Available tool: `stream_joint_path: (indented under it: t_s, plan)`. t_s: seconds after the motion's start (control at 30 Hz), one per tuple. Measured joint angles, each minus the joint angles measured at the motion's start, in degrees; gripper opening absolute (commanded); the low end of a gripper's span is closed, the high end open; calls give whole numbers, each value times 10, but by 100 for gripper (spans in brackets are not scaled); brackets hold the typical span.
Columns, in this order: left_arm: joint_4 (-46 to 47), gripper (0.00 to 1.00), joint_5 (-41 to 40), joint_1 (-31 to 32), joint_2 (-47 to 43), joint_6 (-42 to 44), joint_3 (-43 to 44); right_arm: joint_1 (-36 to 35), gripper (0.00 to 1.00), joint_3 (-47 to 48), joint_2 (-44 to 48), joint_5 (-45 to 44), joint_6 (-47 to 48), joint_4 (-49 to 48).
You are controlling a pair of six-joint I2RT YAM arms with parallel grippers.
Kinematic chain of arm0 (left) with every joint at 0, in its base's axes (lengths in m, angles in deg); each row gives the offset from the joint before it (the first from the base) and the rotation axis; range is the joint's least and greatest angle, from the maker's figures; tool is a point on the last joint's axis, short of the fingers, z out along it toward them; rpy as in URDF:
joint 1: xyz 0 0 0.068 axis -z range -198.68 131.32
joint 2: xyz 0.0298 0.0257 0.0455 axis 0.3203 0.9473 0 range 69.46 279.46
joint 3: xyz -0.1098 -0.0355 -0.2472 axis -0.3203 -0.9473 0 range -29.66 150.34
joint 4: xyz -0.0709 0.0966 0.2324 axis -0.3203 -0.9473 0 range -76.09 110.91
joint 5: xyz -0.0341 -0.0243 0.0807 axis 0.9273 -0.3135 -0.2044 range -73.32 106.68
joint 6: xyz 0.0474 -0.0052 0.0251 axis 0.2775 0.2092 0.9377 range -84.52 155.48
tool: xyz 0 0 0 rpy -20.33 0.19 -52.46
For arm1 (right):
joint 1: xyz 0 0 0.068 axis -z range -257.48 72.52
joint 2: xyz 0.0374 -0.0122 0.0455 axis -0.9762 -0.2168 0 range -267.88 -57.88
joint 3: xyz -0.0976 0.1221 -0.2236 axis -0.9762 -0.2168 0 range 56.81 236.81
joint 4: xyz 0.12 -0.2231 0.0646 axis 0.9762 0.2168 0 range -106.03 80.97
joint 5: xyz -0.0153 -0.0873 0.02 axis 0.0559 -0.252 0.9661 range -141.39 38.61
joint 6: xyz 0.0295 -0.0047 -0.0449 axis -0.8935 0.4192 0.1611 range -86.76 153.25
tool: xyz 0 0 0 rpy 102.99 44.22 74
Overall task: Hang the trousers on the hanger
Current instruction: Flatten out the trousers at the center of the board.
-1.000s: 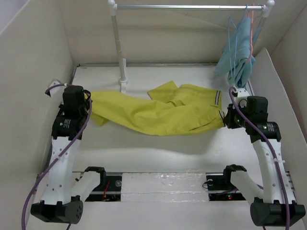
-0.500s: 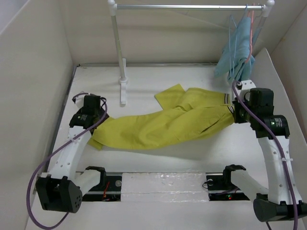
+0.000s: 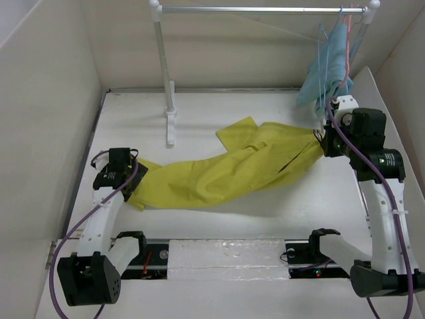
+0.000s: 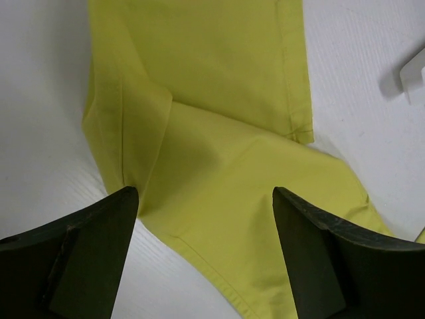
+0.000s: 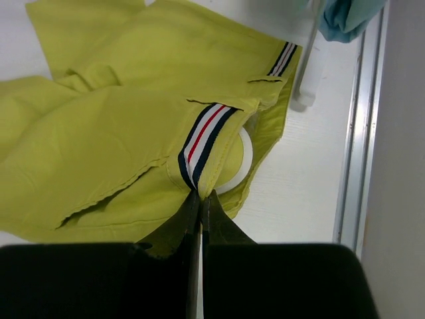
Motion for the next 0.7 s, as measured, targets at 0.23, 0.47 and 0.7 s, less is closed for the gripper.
stream_joint_path:
  t_s: [0.23, 0.47, 0.7]
  plan:
    - [-57, 76, -25, 3, -2, -45, 22, 0, 0, -29, 18, 28, 0, -10]
    - [-86, 65, -94, 1, 32, -74, 63, 0, 0, -70, 27, 54, 0, -34]
    - [-71, 44, -88, -5, 77, -111, 36, 0, 0, -99, 38, 71, 0, -44]
